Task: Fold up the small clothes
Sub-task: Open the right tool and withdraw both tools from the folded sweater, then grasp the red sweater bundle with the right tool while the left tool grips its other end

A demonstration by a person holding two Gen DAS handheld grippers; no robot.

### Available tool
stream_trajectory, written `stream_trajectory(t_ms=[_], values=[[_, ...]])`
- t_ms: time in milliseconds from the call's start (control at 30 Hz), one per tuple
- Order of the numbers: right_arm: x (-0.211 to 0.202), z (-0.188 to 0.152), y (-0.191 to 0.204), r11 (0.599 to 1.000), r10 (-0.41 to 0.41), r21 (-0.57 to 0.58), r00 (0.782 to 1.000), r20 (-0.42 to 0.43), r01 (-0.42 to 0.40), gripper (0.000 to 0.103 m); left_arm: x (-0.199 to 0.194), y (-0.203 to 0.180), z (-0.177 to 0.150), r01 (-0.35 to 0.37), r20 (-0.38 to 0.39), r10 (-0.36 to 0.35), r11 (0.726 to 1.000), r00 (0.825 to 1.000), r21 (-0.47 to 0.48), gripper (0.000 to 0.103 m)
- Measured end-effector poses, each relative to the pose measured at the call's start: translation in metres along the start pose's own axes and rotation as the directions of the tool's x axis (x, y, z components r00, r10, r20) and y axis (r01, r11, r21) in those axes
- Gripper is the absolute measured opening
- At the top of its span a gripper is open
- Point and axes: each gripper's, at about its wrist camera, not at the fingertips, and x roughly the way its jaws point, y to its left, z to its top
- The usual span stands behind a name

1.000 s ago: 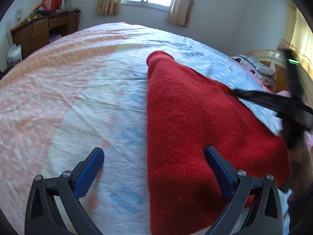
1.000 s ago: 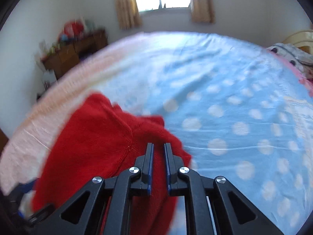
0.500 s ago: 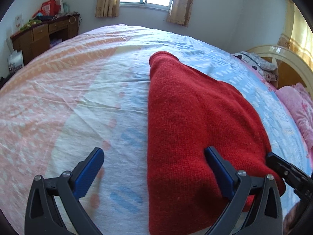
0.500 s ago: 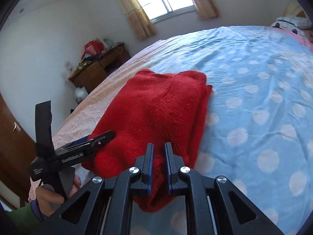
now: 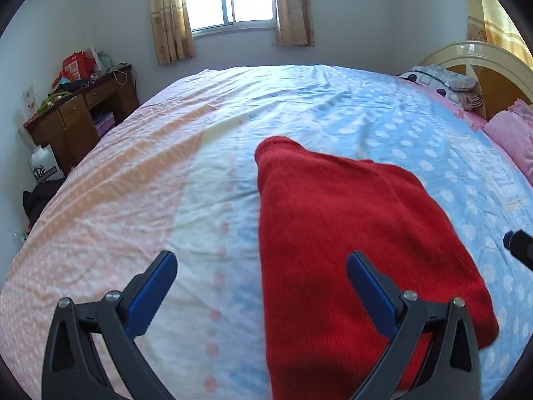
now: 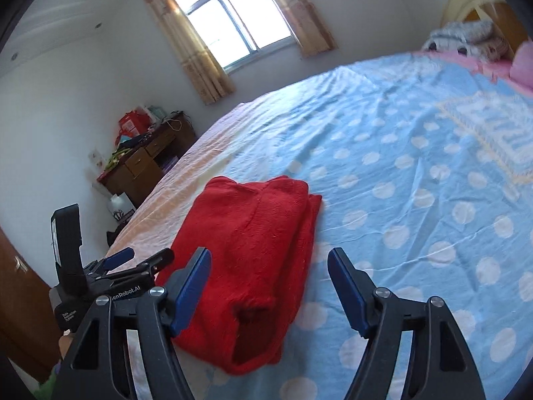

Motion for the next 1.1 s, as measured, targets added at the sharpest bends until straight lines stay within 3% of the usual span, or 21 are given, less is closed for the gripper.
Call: stream_trajectory(t_ms=[133, 233, 333, 467, 600, 733, 867, 933, 1100], values=[[0.021, 0.007, -0.005, 1.000, 0.024, 0.016, 0.999, -0.028, -0.023, 0.073, 0.017, -0.006, 0.008, 0.003, -0.025, -0.003, 1.000, 1.000, 0.004, 0.103], [0.045, 0.013, -0.005, 1.000, -0.005, -0.019, 0.998, -0.063, 0.004, 0.073, 0.033, -0.012, 0.009, -0.001, -0.069, 0.001, 1.000, 0.998, -0.001, 0.103], [0.071, 0.014, -0.016, 1.000, 0.003, 0.026, 0.993, -0.115, 0.000, 0.073, 0.045, -0.014, 0.003, 0.005, -0.082, -0.005, 1.000, 0.997, -0.008, 0.103], [0.096, 0.004, -0.033, 0.995, 0.052, 0.097, 0.986, -0.158, -0.037, 0.075, 0.049, -0.002, -0.004, 0.085, -0.068, -0.089, 0.994, 0.994, -0.063, 0.103], [0.098, 0.006, -0.032, 0.994, 0.073, 0.094, 0.984, -0.160, -0.058, 0.077, 0.066, 0.023, -0.007, 0.239, -0.118, -0.272, 0.942, 0.955, -0.237, 0.103], [0.109, 0.010, -0.024, 0.992, 0.104, 0.083, 0.977, -0.186, -0.090, 0.080, 0.060, 0.015, -0.009, 0.230, -0.106, -0.255, 0.951, 0.961, -0.207, 0.103], [0.119, 0.009, -0.009, 0.992, 0.124, 0.041, 0.970, -0.210, -0.118, 0.080, 0.060, 0.016, -0.010, 0.250, -0.107, -0.278, 0.943, 0.955, -0.221, 0.103], [0.122, 0.006, 0.002, 0.993, 0.110, -0.017, 0.969, -0.223, -0.117, 0.079, 0.060, 0.015, -0.009, 0.253, -0.099, -0.278, 0.944, 0.955, -0.212, 0.096], [0.123, 0.002, 0.011, 0.990, 0.109, -0.064, 0.969, -0.224, -0.127, 0.060, 0.048, -0.008, -0.007, 0.241, -0.036, -0.244, 0.967, 0.969, -0.084, 0.069]])
